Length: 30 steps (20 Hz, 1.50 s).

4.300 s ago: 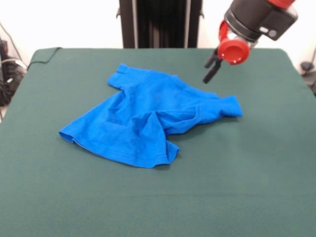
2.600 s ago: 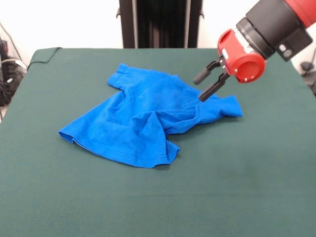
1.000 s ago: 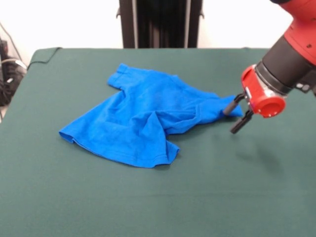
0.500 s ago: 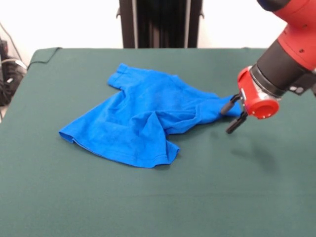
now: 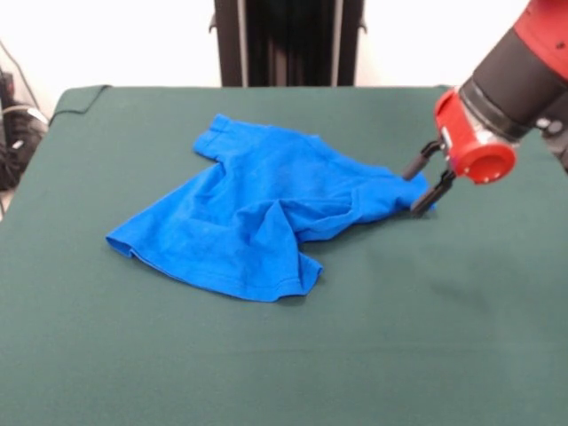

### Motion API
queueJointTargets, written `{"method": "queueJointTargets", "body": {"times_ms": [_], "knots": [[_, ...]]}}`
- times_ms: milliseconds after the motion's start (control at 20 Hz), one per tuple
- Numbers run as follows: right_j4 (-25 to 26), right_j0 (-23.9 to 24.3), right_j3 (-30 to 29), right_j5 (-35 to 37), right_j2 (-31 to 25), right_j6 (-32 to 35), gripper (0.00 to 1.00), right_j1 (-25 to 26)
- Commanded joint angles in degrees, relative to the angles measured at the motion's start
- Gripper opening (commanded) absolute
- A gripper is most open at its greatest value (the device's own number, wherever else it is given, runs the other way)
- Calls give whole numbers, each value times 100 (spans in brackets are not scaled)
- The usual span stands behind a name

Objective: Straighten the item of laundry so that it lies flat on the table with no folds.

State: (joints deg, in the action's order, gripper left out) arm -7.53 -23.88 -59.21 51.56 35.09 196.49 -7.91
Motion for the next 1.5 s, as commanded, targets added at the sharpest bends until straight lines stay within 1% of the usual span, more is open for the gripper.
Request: {"method": "queueJointTargets", "body": {"times_ms": [50, 300, 550, 800, 1250, 1500], "knots": [[197, -64, -561, 399, -943, -831, 100, -53], [263, -131, -732, -51, -978, -577, 100, 142], [299, -259, -776, -108, -875, -334, 100, 295], [331, -277, -824, -190, -865, -309, 100, 366], [556, -327, -925, -239, -779, -191, 100, 440], [665, -321, -1024, -473, -831, -135, 100, 498]]}}
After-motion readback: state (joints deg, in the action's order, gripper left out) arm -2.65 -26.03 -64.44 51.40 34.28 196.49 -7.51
